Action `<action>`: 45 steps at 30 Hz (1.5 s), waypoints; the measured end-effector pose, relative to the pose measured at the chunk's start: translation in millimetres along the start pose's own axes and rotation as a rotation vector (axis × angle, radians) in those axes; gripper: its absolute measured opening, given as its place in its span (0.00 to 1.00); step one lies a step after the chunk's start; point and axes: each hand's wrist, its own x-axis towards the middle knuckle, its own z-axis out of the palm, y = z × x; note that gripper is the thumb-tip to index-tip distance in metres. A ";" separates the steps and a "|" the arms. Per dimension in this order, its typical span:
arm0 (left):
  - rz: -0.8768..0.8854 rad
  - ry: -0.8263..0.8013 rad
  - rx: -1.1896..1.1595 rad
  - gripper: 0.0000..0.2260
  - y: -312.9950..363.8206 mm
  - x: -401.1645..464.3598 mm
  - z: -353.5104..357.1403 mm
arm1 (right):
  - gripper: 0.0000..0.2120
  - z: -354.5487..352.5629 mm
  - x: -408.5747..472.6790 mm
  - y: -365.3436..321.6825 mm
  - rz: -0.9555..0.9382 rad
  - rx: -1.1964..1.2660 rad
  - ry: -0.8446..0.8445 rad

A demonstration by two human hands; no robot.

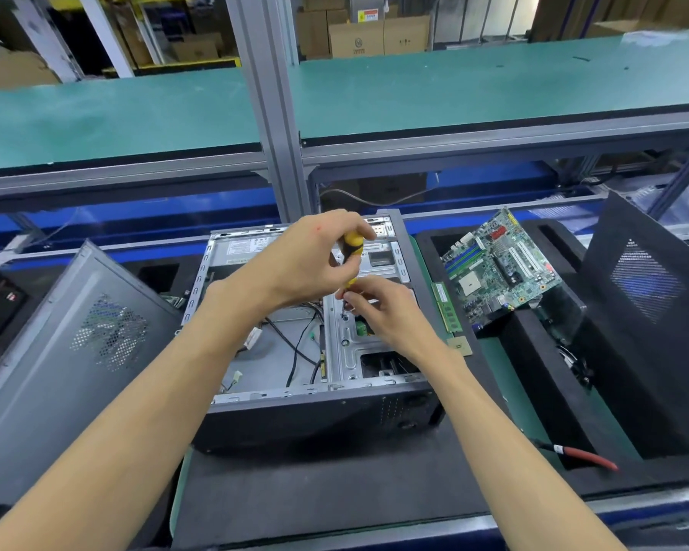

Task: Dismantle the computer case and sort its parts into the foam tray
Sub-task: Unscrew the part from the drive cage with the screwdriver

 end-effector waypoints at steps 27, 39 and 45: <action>-0.948 0.403 -1.087 0.13 -27.2 -23.7 72.0 | 0.08 -9.6 -16.4 -10.6 0.118 0.260 0.128; -1.072 -0.200 -1.548 0.22 15.2 -2.3 104.2 | 0.04 -42.6 -27.5 -21.5 0.091 0.302 0.326; -1.033 -0.384 -1.549 0.16 65.7 4.1 147.6 | 0.06 -101.0 -62.4 -12.7 0.071 0.354 0.561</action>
